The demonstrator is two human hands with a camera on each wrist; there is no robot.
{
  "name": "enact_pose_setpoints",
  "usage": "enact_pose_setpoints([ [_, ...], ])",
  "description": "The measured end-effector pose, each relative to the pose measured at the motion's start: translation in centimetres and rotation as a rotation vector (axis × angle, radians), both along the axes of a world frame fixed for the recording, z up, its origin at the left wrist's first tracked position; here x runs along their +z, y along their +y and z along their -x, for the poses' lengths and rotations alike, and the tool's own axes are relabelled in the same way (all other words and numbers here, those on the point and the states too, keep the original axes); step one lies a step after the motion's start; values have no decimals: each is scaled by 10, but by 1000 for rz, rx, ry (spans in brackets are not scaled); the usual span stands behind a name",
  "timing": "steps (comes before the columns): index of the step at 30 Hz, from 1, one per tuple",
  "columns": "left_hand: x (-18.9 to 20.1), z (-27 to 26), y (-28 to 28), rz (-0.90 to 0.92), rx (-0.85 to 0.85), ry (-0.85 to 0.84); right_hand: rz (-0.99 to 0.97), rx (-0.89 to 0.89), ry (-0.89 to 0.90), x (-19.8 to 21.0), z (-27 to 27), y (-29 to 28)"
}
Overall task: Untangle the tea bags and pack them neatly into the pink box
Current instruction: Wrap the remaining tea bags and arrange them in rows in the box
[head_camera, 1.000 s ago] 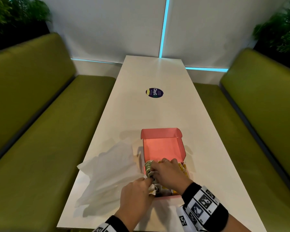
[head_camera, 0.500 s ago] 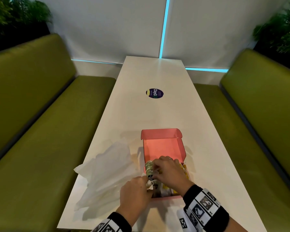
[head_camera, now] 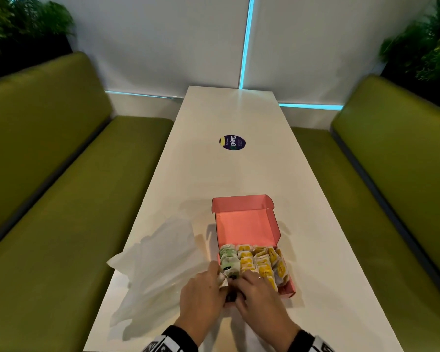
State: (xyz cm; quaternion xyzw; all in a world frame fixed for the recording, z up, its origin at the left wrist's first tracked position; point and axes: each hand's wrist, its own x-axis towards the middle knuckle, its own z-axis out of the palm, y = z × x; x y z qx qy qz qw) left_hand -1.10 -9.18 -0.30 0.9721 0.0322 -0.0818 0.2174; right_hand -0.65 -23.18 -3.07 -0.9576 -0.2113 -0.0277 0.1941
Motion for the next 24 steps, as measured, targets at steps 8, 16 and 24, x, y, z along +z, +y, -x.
enact_pose_setpoints([
  [8, -3, 1, 15, 333, 138, -47, 156, -45, 2, 8, -3, 8],
  [16, 21, -4, 18, 1272, 363, 223, -282, -103, 148, 26, -8, 0],
  [24, 26, -6, 13, 1536, 284, 307, -665, -210, 233, 44, -12, 3],
])
